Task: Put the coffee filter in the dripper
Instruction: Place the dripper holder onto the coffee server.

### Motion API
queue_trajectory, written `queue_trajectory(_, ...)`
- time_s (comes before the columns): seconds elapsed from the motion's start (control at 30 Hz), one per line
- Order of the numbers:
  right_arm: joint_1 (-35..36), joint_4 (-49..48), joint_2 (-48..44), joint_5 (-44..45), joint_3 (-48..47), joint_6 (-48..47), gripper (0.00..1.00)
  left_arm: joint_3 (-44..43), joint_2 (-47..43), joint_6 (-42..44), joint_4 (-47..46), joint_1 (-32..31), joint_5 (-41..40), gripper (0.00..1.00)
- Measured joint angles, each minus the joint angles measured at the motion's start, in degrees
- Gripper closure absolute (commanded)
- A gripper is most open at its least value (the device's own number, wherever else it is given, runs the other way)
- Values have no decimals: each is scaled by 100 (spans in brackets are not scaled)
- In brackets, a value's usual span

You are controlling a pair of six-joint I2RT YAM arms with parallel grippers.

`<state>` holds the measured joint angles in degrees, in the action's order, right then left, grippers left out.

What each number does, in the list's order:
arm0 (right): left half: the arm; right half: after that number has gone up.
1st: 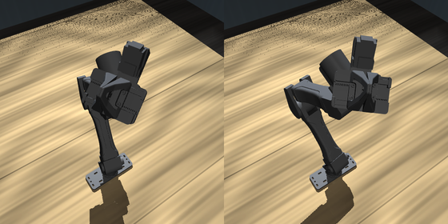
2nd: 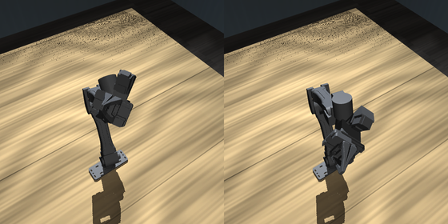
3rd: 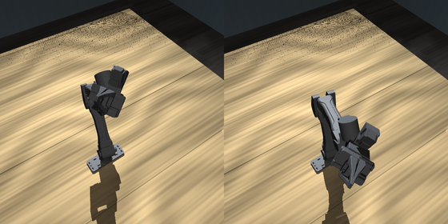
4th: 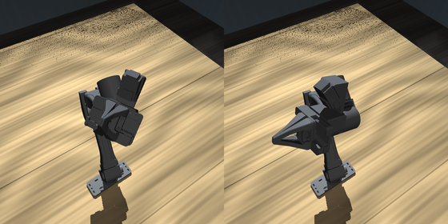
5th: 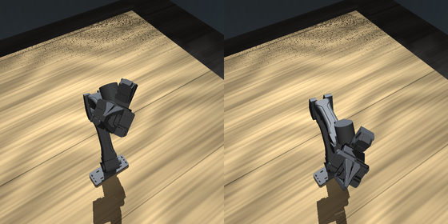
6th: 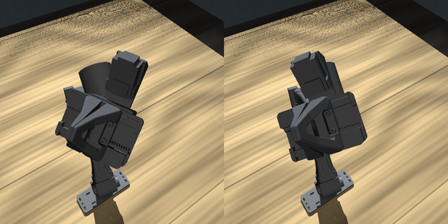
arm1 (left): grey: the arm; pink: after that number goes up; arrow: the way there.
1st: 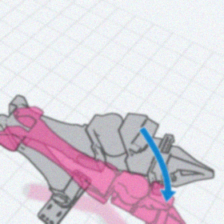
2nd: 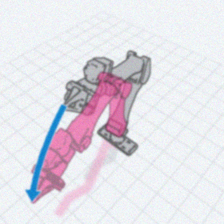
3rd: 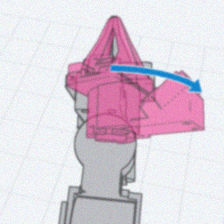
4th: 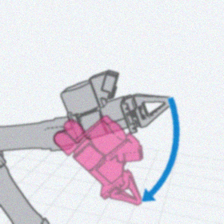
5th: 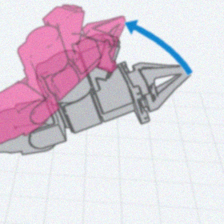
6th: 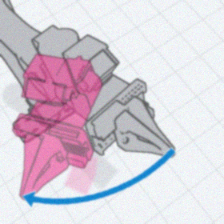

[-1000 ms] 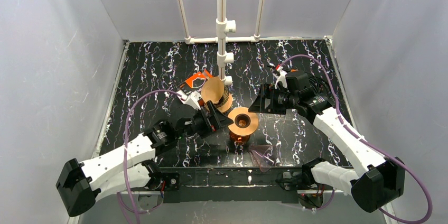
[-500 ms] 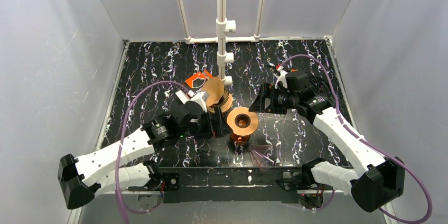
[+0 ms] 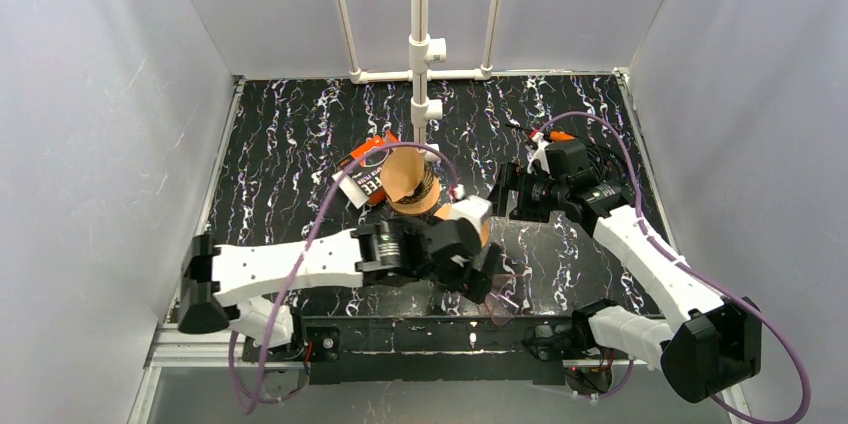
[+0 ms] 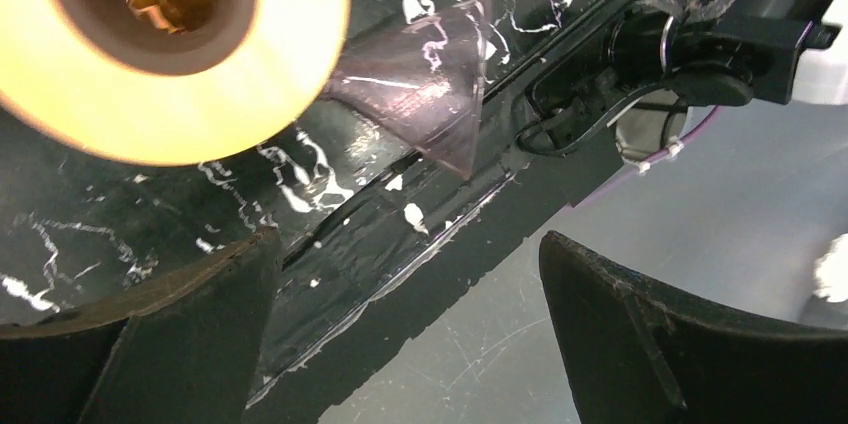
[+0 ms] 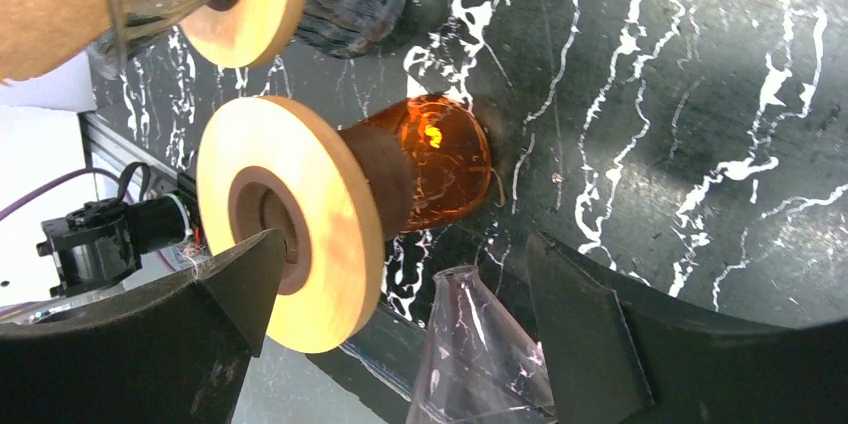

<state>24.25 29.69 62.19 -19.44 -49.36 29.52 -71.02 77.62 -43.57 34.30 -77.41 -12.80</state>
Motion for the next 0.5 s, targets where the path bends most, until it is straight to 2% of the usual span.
queue_trajectory(0.17, -236, -13, -28, -24, 240, -17, 2, -804, 1108, 162, 197, -529, -256, 12)
queue_trajectory(0.3, -426, 2, -33, -72, 420, -26, 2, -1399, 1921, 210, 330, -841, -476, 14)
queue_trajectory(0.5, -649, -13, -33, -286, 538, -101, 2, -1814, 2588, 133, 389, -1139, -1067, 17)
